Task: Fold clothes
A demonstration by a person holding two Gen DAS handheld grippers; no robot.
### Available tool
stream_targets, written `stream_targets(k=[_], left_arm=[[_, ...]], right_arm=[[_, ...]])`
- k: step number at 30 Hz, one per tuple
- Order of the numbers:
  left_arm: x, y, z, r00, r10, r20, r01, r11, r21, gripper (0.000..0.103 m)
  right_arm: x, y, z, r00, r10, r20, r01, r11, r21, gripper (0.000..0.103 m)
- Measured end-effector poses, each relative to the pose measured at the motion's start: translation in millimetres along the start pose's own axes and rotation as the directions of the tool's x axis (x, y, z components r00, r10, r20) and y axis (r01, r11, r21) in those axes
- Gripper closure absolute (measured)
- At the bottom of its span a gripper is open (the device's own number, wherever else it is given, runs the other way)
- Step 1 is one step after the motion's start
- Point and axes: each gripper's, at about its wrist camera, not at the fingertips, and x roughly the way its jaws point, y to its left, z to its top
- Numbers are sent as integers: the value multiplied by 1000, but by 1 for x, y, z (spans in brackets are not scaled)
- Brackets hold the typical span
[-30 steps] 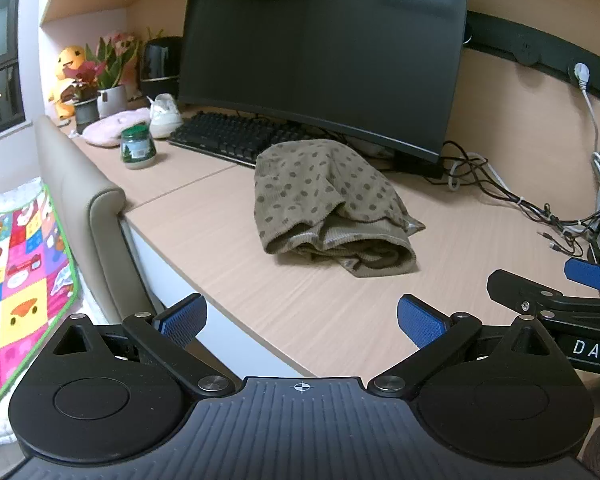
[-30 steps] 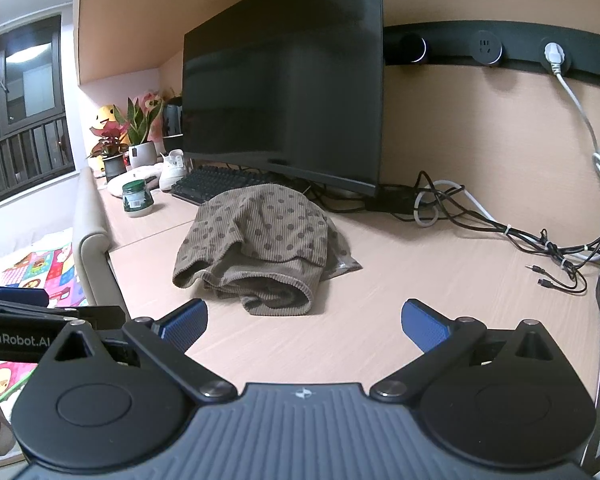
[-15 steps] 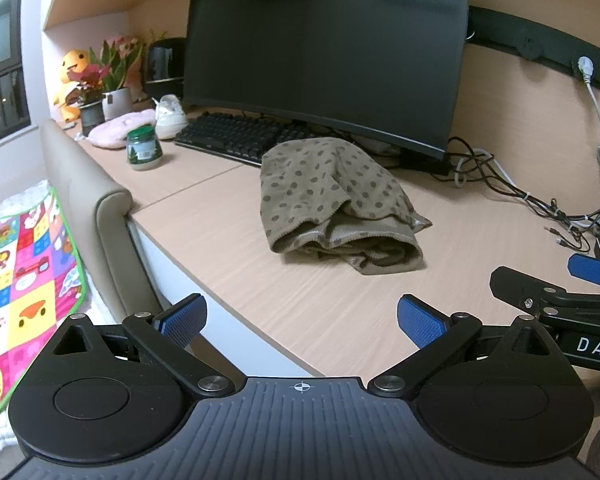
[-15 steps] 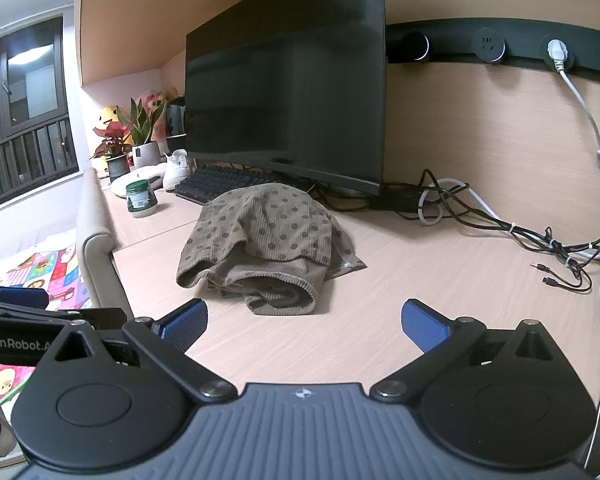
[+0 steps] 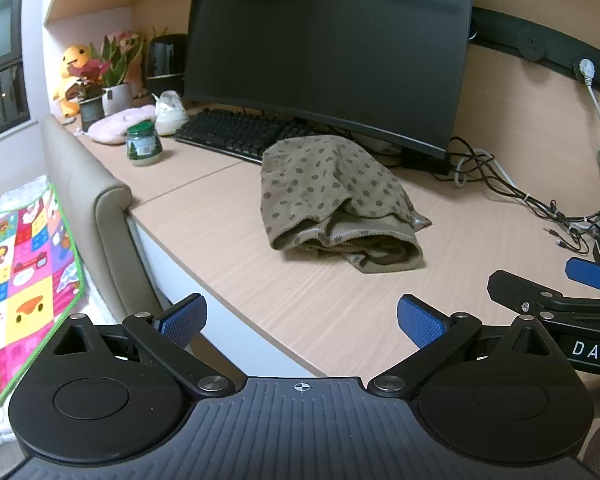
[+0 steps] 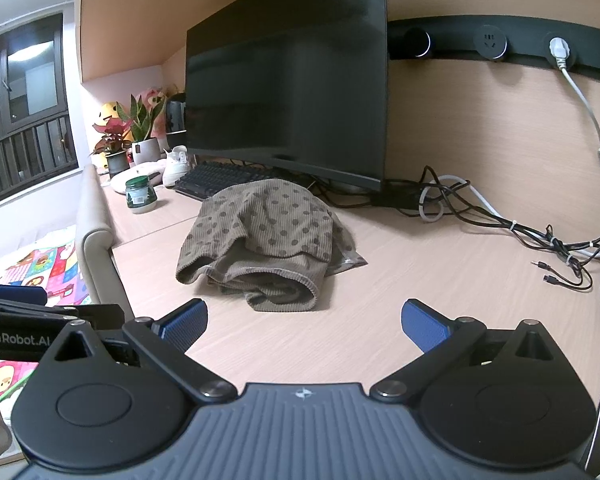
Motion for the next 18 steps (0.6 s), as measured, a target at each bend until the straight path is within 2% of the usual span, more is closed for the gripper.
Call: stream_targets(k=[18], left_arm=[[4, -5, -2, 1000, 8, -19, -8, 1000, -9, 0]], right_arm=[[6, -6, -2, 1000, 11, -22, -11, 1000, 9, 0]])
